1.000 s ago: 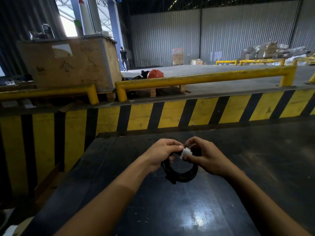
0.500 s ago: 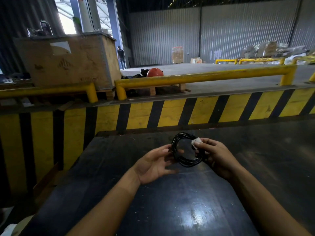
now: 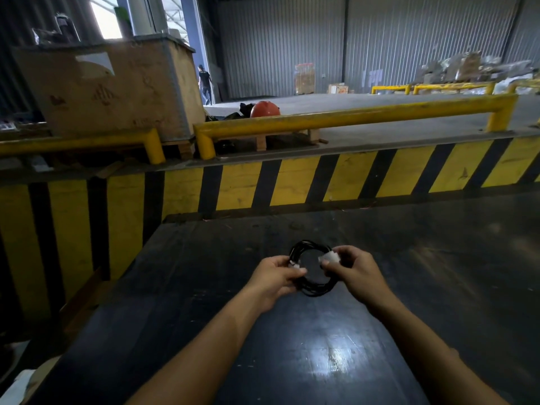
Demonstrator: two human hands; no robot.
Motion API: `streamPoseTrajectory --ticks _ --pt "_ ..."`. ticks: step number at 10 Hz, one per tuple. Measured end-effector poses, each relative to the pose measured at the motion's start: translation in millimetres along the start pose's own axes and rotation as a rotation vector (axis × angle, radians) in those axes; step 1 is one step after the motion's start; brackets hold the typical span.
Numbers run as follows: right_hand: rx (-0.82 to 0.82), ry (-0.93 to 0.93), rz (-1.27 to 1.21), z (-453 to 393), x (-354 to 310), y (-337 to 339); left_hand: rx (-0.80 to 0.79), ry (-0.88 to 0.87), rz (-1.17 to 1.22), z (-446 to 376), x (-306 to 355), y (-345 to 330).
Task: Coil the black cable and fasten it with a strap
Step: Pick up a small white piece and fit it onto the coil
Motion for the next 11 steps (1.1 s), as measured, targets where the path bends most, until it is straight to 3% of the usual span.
streamPoseTrajectory --ticks 1,2,3,4,5,8,11 --pt "-0.010 -0.057 0.171 1 23 -13 0.157 0.050 -0.214 -11 -20 11" --pt "-0.039 -0.190 0.096 6 59 -22 0.173 0.171 -0.266 -17 -47 20" --pt "-0.084 -0.341 -0.065 14 97 -29 -0.006 0.284 -0.085 -16 -78 21" --pt "-0.119 -0.465 -0.099 24 136 -35 -0.074 0.350 0.032 -12 -111 27" --pt "-0.151 -0.548 -0.036 35 172 -46 -0.001 0.416 -0.003 -12 -147 35" --pt "-0.261 -0.630 0.329 49 239 -75 0.222 0.504 -0.035 -13 -214 43" --pt "-0.253 -0.618 0.406 42 238 -79 0.273 0.528 -0.147 -15 -222 54"
Point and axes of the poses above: each hand's wrist, its own z-axis away from the middle knuckle, its own y-axis out of the back of the hand, x = y × z, the point moved 7 cm from there along -z, towards the middle knuckle, and after that the axes turned 9 degrees about -x, right-handed, at the moved point
